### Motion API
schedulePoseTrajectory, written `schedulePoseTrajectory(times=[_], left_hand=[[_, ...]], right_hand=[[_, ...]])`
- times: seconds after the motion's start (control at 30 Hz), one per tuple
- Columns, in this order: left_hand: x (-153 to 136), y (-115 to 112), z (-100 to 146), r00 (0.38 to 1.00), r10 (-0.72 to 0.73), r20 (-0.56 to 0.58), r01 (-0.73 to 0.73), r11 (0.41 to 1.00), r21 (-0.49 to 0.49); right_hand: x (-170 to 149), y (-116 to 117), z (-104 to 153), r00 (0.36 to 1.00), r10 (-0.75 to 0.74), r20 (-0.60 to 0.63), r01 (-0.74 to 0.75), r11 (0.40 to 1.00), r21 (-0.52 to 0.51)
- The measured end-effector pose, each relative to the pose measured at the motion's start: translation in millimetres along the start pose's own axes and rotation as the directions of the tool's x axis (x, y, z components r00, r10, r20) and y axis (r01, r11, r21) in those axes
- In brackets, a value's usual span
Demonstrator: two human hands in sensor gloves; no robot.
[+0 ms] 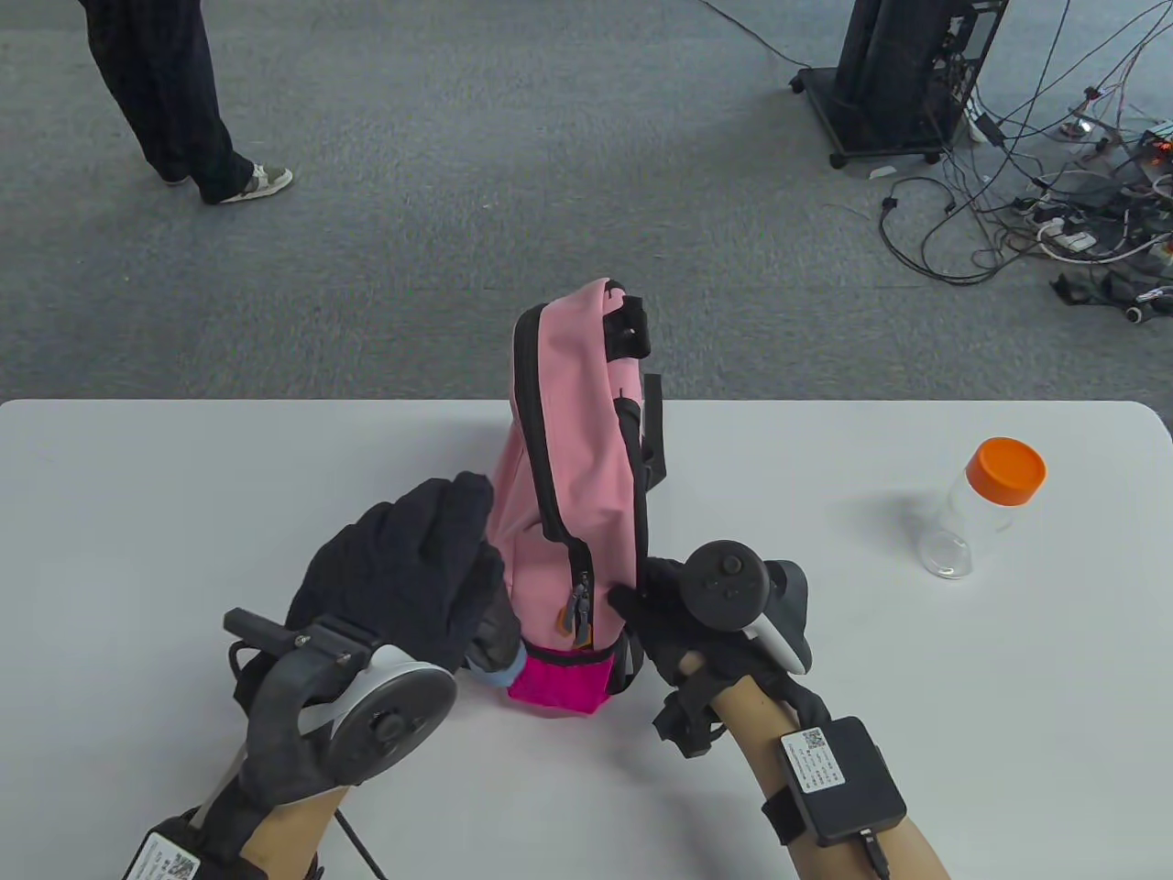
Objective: Pack school bag
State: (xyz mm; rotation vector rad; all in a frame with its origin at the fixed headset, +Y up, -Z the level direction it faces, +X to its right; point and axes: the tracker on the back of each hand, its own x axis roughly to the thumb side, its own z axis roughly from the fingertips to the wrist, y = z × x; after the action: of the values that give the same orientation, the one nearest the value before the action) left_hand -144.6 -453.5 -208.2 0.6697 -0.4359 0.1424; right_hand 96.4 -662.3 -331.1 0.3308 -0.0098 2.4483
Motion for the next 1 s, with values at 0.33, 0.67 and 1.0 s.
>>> schedulePoseTrajectory(times=[0.33, 0.67, 1.0], left_hand=[[41.2, -49.0, -37.8, 0.991, -0.127, 0.052, 0.13, 0.99, -0.06], [43.0, -51.3, -46.4, 0.996, -0.085, 0.02, 0.088, 0.984, -0.155], [37.6, -57.8, -52.8, 0.99, -0.138, -0.035, 0.128, 0.971, -0.204]], right_hand=[[1.8, -6.1, 15.1, 0.997, 0.072, -0.012, -0.072, 0.997, 0.022], [26.3, 20.7, 42.5, 0.95, 0.152, 0.274, -0.209, 0.959, 0.191], [24.0, 57.9, 35.7, 0.934, 0.21, 0.29, -0.269, 0.946, 0.182]])
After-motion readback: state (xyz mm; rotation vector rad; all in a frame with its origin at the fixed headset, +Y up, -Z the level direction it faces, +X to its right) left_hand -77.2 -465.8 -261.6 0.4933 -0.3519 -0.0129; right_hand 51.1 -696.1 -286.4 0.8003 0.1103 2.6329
